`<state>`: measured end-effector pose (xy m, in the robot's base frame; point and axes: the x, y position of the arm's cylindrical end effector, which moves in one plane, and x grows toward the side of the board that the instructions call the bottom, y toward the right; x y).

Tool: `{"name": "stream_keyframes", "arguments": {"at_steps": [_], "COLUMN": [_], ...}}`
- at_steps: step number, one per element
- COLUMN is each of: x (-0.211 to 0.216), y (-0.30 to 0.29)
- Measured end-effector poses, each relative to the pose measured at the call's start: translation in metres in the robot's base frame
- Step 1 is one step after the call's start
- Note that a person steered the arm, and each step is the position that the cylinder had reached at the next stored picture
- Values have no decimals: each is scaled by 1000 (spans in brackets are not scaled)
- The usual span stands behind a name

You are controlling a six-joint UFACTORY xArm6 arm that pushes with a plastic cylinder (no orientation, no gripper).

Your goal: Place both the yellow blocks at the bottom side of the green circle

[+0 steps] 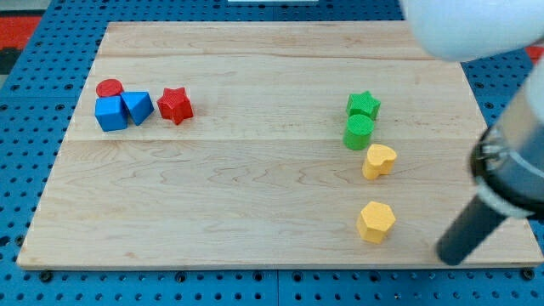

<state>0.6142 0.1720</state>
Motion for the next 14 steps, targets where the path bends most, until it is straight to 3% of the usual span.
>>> {"name": "stream_keyframes", "arguments": {"at_steps": [1,2,3,5,8,9,10,11,12,14], "x": [-8,-35,-66,-81,-117,-140,-202,-258,-316,-347], "y": [-56,-70,-55,20,-39,-10,39,38,-31,-209]}}
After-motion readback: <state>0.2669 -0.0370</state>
